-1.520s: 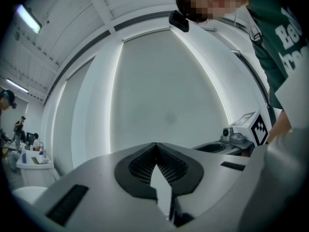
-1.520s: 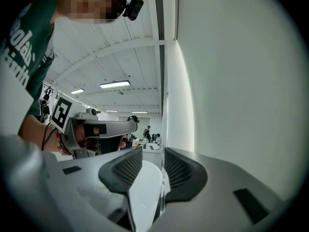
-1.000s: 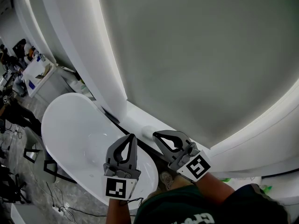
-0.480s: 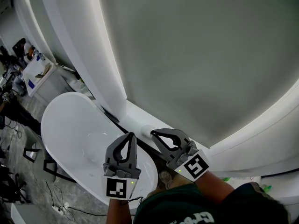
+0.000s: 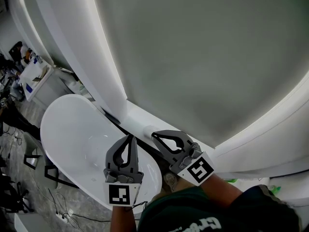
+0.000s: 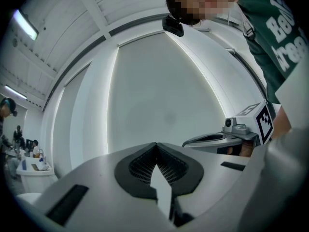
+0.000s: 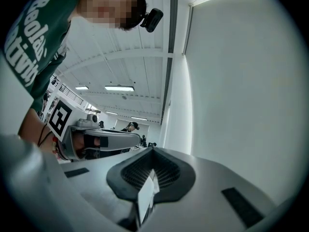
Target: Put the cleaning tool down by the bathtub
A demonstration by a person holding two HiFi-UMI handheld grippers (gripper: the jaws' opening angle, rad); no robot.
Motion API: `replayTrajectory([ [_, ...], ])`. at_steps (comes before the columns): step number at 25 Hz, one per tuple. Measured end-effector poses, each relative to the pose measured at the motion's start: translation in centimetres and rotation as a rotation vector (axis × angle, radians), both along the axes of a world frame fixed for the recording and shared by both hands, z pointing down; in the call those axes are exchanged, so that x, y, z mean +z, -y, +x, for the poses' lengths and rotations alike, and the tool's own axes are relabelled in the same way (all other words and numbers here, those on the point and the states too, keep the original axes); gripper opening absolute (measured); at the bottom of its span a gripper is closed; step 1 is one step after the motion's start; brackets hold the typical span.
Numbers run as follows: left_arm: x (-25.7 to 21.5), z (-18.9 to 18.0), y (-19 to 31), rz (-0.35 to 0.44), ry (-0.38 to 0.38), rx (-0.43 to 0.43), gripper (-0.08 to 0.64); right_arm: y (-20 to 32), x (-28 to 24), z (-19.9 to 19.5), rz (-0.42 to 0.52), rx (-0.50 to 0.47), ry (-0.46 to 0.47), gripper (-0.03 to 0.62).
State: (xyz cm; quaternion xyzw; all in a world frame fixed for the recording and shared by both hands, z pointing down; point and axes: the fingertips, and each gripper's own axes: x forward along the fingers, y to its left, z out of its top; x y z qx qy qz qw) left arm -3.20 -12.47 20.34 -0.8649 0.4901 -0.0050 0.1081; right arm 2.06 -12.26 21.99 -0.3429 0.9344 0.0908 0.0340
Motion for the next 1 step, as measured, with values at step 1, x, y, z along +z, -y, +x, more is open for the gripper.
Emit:
replayTrajectory([
  [1,-0.06,0.13,0.07,0.004,0.003,0.003,0.006,0.08,-0.03,0.1,-0.001,0.001,0.003,0.014],
])
